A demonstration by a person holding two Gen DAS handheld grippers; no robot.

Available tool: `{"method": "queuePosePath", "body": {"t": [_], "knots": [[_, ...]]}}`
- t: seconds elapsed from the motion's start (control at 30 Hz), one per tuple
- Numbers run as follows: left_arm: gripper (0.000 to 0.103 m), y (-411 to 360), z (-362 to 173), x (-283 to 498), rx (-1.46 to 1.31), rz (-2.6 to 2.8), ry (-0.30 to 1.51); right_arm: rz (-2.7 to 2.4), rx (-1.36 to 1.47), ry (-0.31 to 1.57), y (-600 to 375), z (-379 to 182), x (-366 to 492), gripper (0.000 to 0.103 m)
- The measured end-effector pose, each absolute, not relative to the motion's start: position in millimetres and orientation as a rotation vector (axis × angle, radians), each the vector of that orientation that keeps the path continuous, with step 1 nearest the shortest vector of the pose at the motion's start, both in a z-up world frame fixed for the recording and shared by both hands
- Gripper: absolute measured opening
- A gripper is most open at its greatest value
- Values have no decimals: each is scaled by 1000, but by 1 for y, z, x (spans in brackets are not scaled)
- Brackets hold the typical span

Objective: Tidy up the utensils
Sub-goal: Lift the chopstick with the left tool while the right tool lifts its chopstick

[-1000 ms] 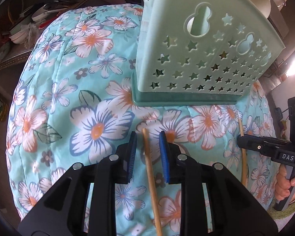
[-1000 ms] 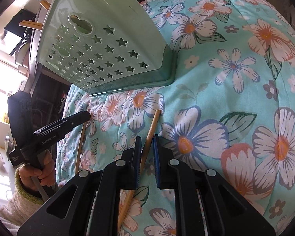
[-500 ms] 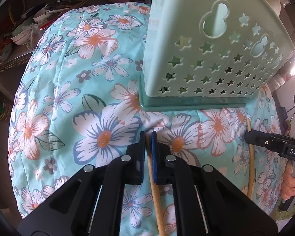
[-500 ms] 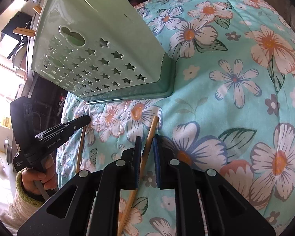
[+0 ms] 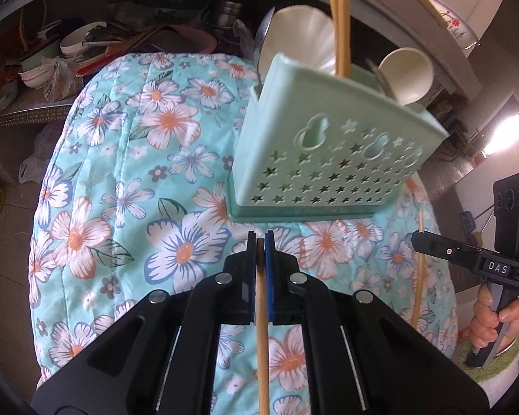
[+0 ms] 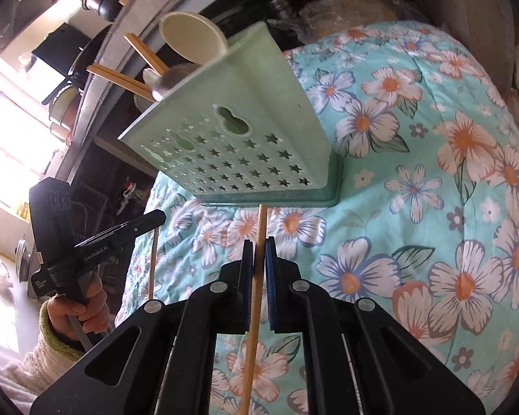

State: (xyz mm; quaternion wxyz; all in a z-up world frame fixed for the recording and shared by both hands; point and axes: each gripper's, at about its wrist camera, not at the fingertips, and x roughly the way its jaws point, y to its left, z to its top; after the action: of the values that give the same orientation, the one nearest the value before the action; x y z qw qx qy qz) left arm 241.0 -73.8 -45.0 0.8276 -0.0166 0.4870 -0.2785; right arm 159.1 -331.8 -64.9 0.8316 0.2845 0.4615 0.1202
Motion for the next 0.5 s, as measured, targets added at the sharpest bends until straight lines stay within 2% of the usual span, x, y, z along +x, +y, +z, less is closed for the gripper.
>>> {"method": "queuePosePath", "body": {"t": [0.5], "knots": [[4,-68,93,189,-116,-728,704,258,460,723,-334,31,109,6]]}}
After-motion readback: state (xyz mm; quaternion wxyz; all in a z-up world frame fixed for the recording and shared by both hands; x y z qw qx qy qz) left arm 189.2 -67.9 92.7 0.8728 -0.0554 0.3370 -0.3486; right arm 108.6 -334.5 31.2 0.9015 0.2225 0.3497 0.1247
